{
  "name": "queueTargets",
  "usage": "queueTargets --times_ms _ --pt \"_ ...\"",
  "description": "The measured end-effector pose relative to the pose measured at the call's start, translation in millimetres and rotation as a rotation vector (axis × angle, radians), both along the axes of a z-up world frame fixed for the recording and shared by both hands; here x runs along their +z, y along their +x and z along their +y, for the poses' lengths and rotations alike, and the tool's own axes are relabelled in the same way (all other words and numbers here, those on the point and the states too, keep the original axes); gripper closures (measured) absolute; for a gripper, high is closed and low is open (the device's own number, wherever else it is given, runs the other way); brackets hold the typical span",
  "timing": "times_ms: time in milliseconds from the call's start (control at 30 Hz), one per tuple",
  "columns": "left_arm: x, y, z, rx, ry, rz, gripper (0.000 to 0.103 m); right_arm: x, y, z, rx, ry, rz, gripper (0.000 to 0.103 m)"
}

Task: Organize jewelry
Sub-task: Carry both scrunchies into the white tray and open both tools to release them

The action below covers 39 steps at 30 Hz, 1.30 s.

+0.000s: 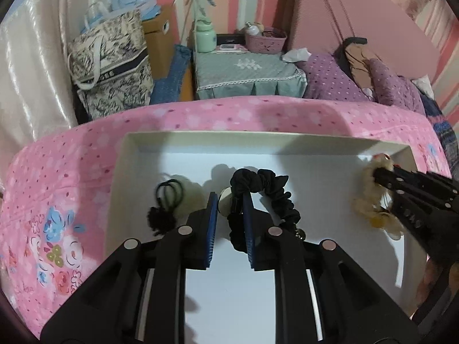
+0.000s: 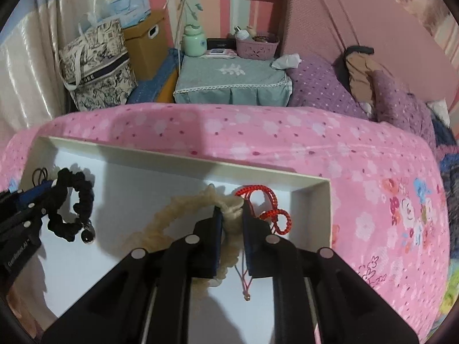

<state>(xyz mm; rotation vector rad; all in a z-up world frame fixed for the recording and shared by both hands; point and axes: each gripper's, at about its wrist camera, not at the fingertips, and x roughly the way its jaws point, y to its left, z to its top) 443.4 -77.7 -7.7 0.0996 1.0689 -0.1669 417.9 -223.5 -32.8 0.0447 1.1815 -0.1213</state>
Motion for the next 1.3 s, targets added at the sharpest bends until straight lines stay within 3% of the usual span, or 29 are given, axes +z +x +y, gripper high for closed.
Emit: queueTargets --times_ms 167,300,367,400,433,500,667,867,1033,1300 --pt "-6.7 -4.4 -15.0 -0.019 0.051 -0.010 0.086 0.5 -0.1 0.3 -0.004 -0.005 -0.003 0.088" --pt "-11.3 -3.5 -12.3 -0.007 0.047 -0.002 0.081 2.2 -3.1 -6.3 -0.036 0.015 0.005 0.067" --pt "-11.4 -4.2 -10.5 -0.007 0.032 0.006 0.072 3.3 -5.6 -9.4 -0.048 0.027 0.006 0.064" --pt "-11.8 -3.6 -12.0 -0.005 0.026 0.010 0.061 4.8 -7.8 -11.0 -0.053 0.034 0.007 0.063" --pt "-10.9 -6.2 -10.2 -0.002 0.018 0.012 0.050 5.6 -9.8 -12.0 -0.055 0.038 0.009 0.058" --pt "-7.8 -13.4 -5.9 0.002 0.014 -0.003 0.040 8.7 -15.2 -14.2 -0.062 0.040 0.013 0.048" --pt "6.5 -35.5 4.9 -0.004 -0.001 -0.018 0.030 20.2 -37.1 -19.6 -0.055 0.055 0.014 0.043" --pt "38.4 -75.0 22.2 0.005 0.020 -0.096 0.012 43.8 -57.6 -28.6 -0.069 0.088 -0.035 0.026" --pt "43.8 -103.3 38.2 0.016 0.040 -0.096 0.011 39.4 -65.2 -33.6 -0.087 0.131 0.023 0.026" --pt "40.8 -136.0 56.6 0.022 0.023 -0.085 0.011 46.2 -92.5 -38.9 -0.088 0.142 0.019 0.026"
